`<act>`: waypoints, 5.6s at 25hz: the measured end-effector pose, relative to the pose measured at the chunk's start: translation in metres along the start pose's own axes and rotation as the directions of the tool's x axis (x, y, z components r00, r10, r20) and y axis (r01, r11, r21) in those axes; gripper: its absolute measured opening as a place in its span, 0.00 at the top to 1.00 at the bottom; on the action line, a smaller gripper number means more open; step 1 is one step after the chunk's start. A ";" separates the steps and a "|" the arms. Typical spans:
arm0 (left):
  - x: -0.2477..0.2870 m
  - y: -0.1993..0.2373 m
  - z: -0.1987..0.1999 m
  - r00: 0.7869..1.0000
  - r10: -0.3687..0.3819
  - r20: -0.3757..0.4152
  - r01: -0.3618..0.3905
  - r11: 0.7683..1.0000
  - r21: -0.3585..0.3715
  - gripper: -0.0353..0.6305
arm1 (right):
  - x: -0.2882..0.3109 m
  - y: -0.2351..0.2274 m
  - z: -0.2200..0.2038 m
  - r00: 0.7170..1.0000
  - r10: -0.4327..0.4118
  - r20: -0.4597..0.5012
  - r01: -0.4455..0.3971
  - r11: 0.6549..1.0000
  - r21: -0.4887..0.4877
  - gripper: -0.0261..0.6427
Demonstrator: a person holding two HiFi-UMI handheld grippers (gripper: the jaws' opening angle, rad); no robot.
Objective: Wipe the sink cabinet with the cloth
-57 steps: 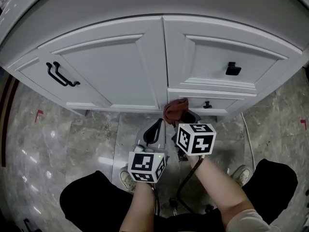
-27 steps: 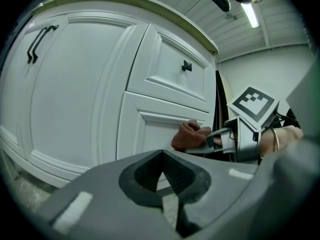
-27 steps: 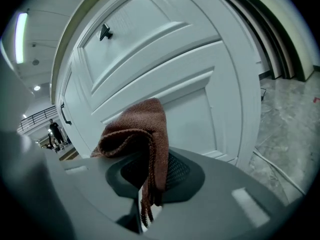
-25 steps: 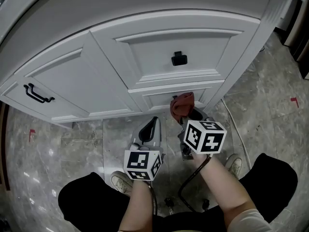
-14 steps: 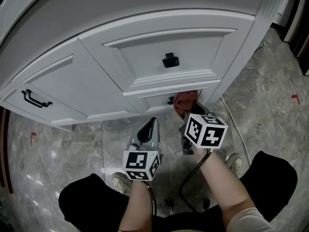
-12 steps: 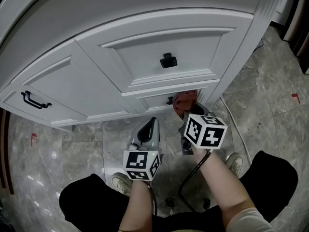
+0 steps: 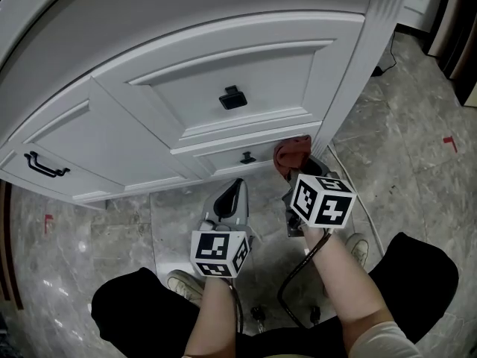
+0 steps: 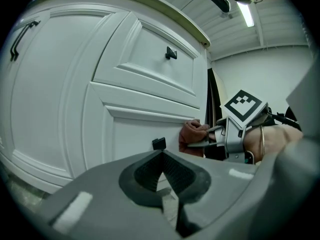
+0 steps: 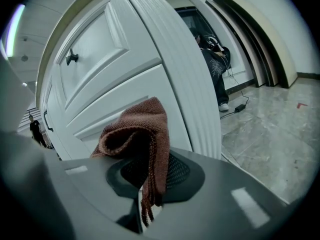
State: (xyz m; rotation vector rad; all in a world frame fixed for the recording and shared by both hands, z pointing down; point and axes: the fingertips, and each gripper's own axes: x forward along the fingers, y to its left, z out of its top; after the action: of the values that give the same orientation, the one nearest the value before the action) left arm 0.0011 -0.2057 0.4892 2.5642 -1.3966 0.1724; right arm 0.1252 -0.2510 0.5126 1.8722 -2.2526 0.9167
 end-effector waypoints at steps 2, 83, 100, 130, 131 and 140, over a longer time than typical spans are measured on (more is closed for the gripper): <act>0.003 -0.004 0.000 1.000 -0.007 0.004 0.007 1.000 -0.003 0.95 | -0.004 -0.005 0.001 1.000 -0.008 0.005 0.008 1.000 -0.006 0.84; -0.004 0.009 0.006 0.998 0.030 0.053 -0.027 0.998 -0.058 0.95 | -0.011 -0.034 -0.034 0.996 -0.076 -0.039 0.074 0.996 -0.046 0.84; -0.140 -0.052 0.195 0.932 -0.008 0.363 -0.047 0.989 0.141 0.95 | -0.174 0.092 0.101 0.941 0.089 0.327 0.042 0.927 -0.373 0.84; -0.270 -0.149 0.134 0.945 -0.027 0.327 -0.040 0.979 0.198 0.95 | -0.315 0.121 0.008 0.949 0.148 0.279 -0.038 0.930 -0.364 0.84; -0.272 -0.148 0.134 0.944 -0.027 0.329 -0.042 0.979 0.200 0.95 | -0.316 0.123 0.007 0.949 0.148 0.278 -0.035 0.927 -0.373 0.84; -0.280 -0.134 0.133 0.941 0.001 0.337 -0.060 0.985 0.165 0.95 | -0.317 0.136 0.005 0.946 0.160 0.282 -0.039 0.920 -0.389 0.85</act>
State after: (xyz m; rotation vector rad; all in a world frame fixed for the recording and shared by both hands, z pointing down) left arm -0.0382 0.0604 0.2852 2.8171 -1.6005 -0.1569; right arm 0.0828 0.0336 0.3226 1.8318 -2.4899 0.1682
